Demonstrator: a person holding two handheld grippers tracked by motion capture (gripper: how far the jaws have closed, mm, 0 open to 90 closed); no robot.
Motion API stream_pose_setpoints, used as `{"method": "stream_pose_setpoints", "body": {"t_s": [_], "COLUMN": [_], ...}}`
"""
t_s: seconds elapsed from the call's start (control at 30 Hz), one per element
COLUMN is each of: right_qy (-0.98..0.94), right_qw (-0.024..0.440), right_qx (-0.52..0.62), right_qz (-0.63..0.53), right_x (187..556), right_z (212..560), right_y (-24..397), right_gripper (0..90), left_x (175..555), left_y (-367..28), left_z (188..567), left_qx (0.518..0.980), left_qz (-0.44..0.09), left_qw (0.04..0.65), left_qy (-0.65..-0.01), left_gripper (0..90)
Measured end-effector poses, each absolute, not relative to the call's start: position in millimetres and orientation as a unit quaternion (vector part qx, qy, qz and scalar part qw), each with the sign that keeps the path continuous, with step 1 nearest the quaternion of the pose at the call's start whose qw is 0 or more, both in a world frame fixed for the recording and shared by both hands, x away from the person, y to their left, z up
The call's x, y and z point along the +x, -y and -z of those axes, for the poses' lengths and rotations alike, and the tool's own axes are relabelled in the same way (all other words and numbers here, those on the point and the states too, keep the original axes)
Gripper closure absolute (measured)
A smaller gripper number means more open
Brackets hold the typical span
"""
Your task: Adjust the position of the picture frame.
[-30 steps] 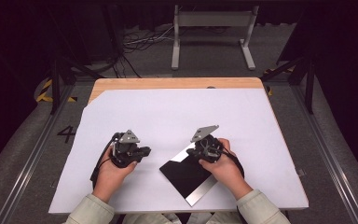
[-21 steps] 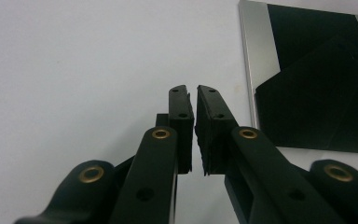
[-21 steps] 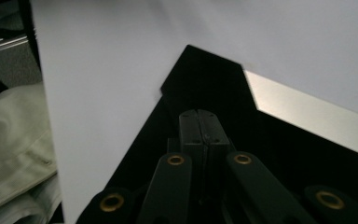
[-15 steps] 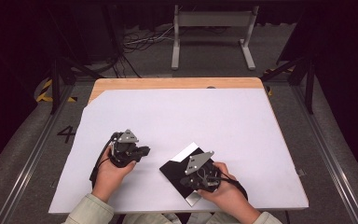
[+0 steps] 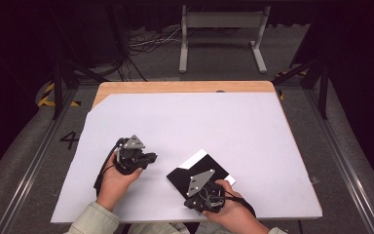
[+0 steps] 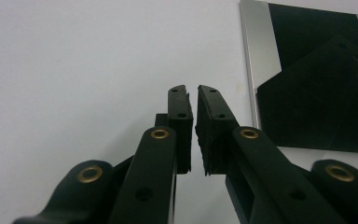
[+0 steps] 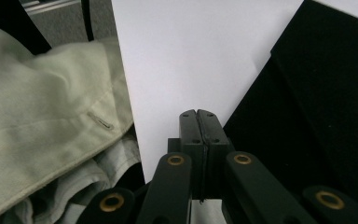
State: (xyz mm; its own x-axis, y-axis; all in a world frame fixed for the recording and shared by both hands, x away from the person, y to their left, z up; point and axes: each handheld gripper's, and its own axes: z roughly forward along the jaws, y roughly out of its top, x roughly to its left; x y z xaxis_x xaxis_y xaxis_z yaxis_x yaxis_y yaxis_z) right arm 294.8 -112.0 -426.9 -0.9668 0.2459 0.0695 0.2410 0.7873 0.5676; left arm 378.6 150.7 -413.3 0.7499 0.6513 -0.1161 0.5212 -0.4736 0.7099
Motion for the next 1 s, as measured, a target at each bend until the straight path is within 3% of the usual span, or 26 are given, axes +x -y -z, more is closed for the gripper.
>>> {"method": "stream_pose_setpoints", "body": {"t_s": [0.67, 1.0], "right_qy": [-0.957, -0.958], "right_qw": [0.021, 0.043], "right_qx": [0.109, 0.129], "right_qz": [-0.267, -0.251], "right_x": [289, 293], "right_z": [429, 426], "right_y": [106, 125], "right_gripper": [90.0, 90.0], "left_x": [379, 379], "left_y": [-150, -148], "left_z": [414, 414], "left_qx": [0.855, 0.857], "left_qz": [-0.081, -0.081], "left_qw": [0.381, 0.380], "left_qy": [-0.343, -0.339], "left_gripper": [82.7, 82.9]}}
